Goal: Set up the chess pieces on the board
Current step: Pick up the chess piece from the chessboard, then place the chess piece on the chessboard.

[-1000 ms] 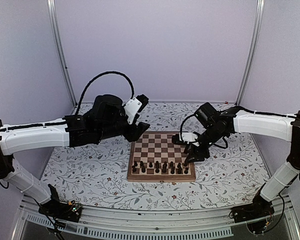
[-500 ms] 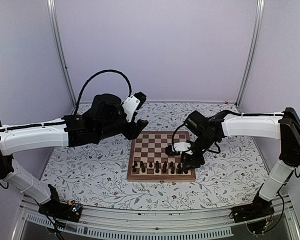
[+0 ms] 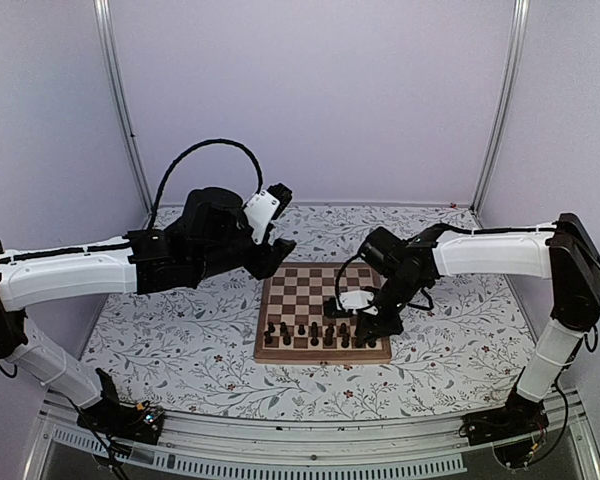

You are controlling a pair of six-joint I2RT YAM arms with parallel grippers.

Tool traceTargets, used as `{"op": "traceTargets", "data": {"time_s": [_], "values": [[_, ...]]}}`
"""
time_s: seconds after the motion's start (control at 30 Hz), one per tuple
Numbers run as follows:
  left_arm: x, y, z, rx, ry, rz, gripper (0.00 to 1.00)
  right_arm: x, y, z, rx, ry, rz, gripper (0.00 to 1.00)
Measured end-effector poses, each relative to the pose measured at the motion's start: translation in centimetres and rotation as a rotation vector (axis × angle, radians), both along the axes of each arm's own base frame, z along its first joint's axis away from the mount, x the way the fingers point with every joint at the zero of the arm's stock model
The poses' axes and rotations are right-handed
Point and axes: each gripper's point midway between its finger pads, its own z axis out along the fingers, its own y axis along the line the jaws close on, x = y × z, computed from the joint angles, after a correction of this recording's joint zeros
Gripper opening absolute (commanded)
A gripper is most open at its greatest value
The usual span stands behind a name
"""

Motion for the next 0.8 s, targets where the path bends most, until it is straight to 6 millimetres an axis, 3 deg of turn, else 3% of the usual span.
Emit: {"op": "traceTargets", "data": {"time_s": [0.13, 0.4, 0.63, 0.8], "values": [[0.0, 0.0, 0.0, 0.000, 0.000, 0.000, 0.60, -0.5, 0.1, 0.0, -0.007, 0.007, 0.015, 0.02], [0.0, 0.0, 0.0, 0.004, -0.003, 0.001, 0.60, -0.5, 0.3, 2.0, -0.014, 0.018, 0.026, 0.00], [0.3, 0.3, 0.0, 0.006, -0.005, 0.011, 0.60, 0.5, 2.4, 8.0, 0.086, -0.020, 0.044, 0.00], [1.0, 1.3, 0.5, 0.001, -0.018, 0.047, 0.60, 2.3, 5.2, 13.8, 0.205, -0.109, 0.048, 0.00]]}}
